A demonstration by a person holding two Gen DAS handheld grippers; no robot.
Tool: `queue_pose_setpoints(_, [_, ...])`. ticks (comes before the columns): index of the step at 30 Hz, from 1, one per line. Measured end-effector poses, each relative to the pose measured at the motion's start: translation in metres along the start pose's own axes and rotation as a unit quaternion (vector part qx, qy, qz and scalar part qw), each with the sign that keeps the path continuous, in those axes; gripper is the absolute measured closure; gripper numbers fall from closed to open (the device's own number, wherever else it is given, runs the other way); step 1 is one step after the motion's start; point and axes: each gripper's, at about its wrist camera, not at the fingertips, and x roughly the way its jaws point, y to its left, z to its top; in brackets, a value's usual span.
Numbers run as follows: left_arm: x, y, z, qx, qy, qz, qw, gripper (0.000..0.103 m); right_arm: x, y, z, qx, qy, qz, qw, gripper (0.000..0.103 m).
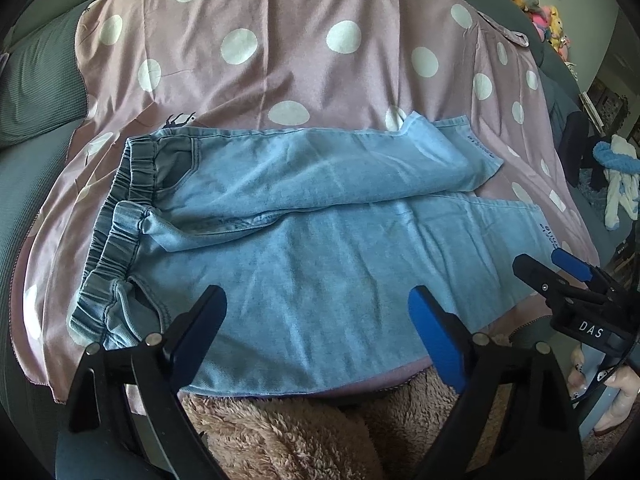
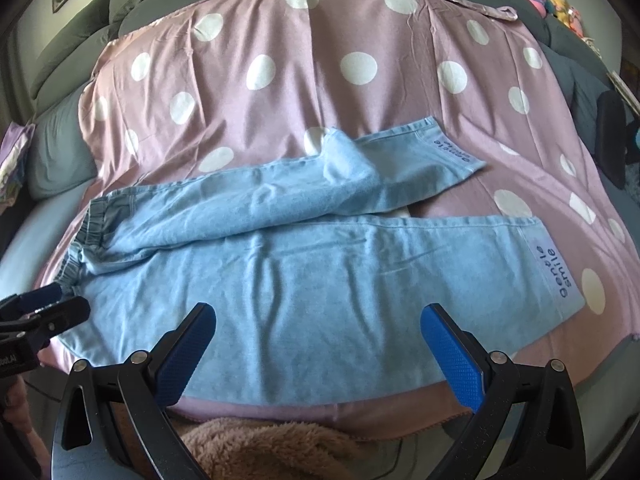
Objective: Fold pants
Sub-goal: 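Grasp the waistband with the left gripper while the right gripper pinches the labeled leg hem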
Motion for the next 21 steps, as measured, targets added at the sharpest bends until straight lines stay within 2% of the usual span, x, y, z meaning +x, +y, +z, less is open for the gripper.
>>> queue_pose_setpoints(6, [0.000, 0.009, 0.003, -0.012, -0.007, 0.007, 0.9999, 0.014, 0.002, -0.010, -0.001, 0.012, 0.004, -0.002, 1.000, 0.001])
queue_pose_setpoints(9, [-0.004, 0.024, 0.005, -0.023, -0.027, 0.015, 0.9993, 0.028, 0.004, -0.020, -0.002, 0.023, 0.007, -0.007, 1.000, 0.001])
queue_pose_setpoints(11, [-0.003, 0.041, 0.008, -0.039, -0.026, 0.030, 0.9984, 0.035, 0.005, -0.033, -0.002, 0.037, 0.010, -0.013, 0.999, 0.001])
queue_pose_setpoints(13, [-0.002, 0.063, 0.010, -0.064, -0.023, 0.051, 0.9964, 0.049, 0.009, -0.052, -0.004, 0.057, 0.017, -0.023, 0.998, 0.001])
queue_pose_setpoints(17, [0.003, 0.103, 0.009, -0.108, -0.008, 0.087, 0.9903, 0.051, 0.015, -0.112, -0.011, 0.130, 0.030, -0.050, 0.990, 0.003])
queue_pose_setpoints(19, [0.012, 0.120, 0.004, -0.125, 0.009, 0.104, 0.9867, 0.052, 0.016, -0.142, -0.016, 0.169, 0.036, -0.063, 0.983, 0.011])
queue_pose_setpoints(21, [0.021, 0.133, -0.002, -0.141, 0.023, 0.095, 0.9852, 0.052, 0.017, -0.172, -0.021, 0.208, 0.042, -0.080, 0.974, 0.019])
